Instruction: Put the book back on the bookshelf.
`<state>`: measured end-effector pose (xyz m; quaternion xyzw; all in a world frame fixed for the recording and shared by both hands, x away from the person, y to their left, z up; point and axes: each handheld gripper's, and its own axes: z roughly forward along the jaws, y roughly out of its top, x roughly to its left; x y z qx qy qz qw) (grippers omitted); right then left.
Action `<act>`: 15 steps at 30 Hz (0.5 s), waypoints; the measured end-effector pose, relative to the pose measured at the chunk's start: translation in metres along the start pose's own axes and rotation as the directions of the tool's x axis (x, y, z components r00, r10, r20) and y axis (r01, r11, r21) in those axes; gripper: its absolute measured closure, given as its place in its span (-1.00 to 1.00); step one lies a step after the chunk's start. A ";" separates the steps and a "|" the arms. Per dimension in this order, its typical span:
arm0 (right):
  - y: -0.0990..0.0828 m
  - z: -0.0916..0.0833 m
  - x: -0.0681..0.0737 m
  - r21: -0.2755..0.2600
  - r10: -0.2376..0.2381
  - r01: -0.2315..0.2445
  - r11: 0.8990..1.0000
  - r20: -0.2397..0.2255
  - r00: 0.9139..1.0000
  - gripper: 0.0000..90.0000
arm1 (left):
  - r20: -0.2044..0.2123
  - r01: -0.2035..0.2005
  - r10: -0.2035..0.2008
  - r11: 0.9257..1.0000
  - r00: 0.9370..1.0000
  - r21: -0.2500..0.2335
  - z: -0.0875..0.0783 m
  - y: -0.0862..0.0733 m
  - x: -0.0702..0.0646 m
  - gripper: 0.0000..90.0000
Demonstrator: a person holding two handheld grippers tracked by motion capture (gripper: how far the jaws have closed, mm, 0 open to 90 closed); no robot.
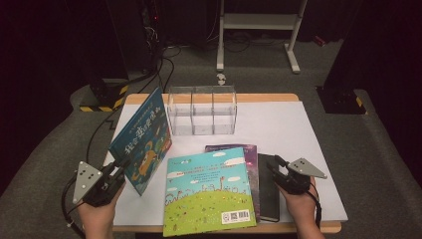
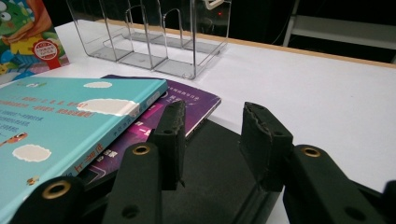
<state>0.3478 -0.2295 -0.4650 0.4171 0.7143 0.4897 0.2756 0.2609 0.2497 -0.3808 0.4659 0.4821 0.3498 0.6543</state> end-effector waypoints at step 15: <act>-0.002 -0.002 0.000 0.003 0.005 -0.005 1.000 -0.004 1.000 0.32 | 0.040 0.016 -0.016 1.000 0.999 0.005 0.011 -0.007 0.000 0.73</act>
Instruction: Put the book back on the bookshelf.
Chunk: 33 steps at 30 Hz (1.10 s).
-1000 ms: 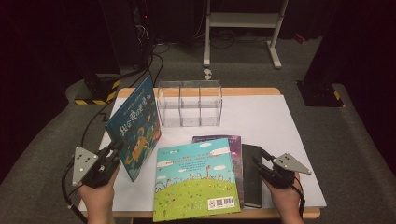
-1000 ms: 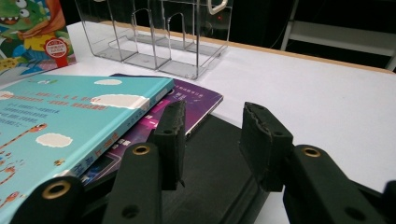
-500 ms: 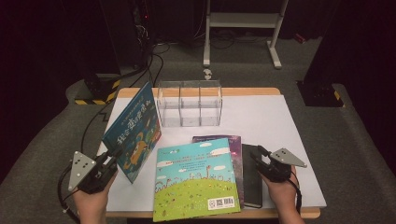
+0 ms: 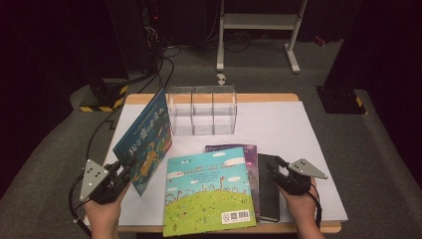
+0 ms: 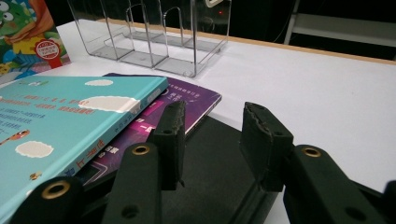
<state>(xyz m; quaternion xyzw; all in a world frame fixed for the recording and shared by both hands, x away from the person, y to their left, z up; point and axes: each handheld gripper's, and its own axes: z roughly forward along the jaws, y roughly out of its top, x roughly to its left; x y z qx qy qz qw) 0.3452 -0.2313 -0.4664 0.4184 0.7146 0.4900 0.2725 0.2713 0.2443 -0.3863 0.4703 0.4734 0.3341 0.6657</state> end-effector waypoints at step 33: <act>-0.014 -0.018 -0.003 0.036 -0.008 0.006 0.999 0.038 0.999 0.30 | -0.018 -0.017 0.016 0.999 1.000 -0.051 0.024 -0.003 0.008 0.84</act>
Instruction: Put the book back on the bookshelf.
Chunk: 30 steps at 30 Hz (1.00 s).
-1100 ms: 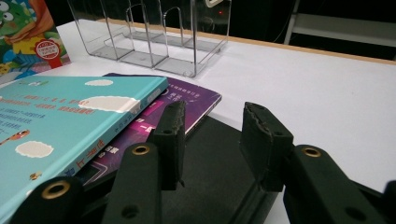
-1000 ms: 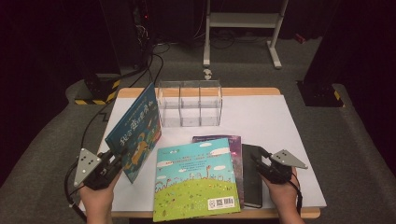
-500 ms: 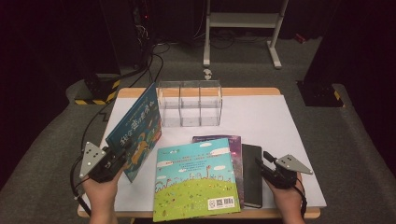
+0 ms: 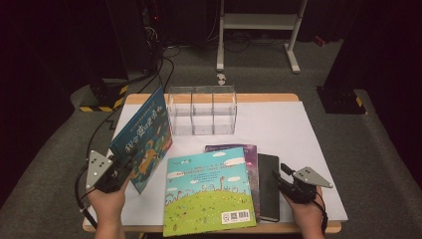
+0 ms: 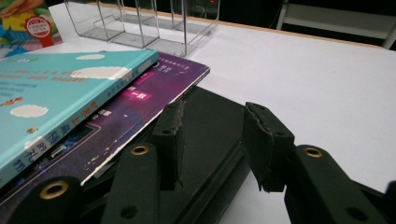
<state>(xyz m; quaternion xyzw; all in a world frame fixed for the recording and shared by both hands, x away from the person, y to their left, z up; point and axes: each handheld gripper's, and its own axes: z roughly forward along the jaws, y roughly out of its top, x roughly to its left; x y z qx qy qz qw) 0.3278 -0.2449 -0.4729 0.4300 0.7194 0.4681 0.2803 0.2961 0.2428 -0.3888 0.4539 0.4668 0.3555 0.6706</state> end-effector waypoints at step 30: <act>-0.001 -0.014 -0.022 -0.047 0.044 -0.045 0.998 -0.038 0.998 0.33 | -0.053 0.039 -0.042 0.998 0.998 -0.050 0.090 0.037 -0.041 0.85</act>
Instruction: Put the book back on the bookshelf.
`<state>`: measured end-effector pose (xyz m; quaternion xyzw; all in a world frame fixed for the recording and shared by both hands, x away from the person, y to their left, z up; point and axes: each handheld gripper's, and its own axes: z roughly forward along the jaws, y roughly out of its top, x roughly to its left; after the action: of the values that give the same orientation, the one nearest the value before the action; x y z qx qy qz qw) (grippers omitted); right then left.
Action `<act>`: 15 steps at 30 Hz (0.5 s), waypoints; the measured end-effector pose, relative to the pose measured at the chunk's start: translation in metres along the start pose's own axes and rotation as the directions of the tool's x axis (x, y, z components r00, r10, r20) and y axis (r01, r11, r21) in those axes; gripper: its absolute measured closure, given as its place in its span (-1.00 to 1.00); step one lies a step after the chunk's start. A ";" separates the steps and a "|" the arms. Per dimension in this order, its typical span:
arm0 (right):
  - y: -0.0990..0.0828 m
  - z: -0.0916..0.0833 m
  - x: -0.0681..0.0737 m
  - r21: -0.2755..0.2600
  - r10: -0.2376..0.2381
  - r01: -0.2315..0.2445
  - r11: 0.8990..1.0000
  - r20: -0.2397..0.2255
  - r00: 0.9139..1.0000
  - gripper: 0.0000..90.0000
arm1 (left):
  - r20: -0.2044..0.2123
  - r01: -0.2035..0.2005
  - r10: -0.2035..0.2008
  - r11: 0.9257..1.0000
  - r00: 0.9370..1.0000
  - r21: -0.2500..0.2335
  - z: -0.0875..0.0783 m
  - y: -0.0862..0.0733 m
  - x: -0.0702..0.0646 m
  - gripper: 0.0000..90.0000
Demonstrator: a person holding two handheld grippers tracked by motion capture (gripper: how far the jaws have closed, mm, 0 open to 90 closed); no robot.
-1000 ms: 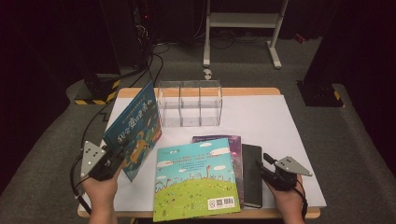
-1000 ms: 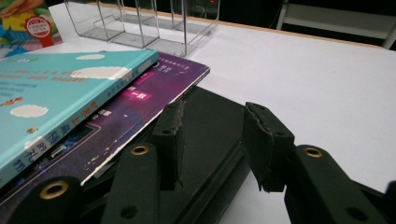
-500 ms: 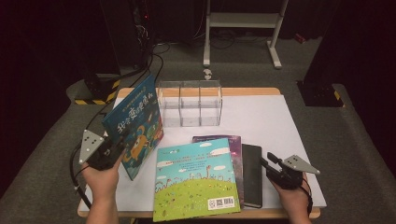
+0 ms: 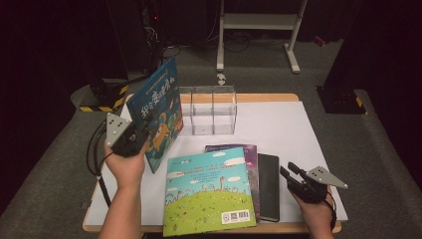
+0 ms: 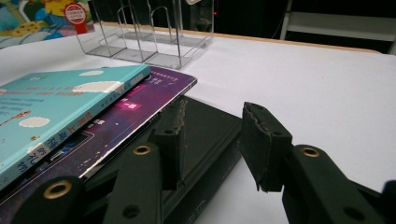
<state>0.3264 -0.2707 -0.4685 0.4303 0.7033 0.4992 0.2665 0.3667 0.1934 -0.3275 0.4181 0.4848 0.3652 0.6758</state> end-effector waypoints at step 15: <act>-0.001 -0.002 -0.004 -0.005 0.023 -0.023 1.000 -0.002 1.000 0.36 | -0.055 -0.008 0.006 1.000 0.998 -0.025 0.056 -0.018 0.004 0.85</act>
<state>0.3267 -0.2752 -0.4695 0.4372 0.6974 0.5042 0.2613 0.4231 0.1780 -0.3351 0.4011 0.4973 0.3851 0.6660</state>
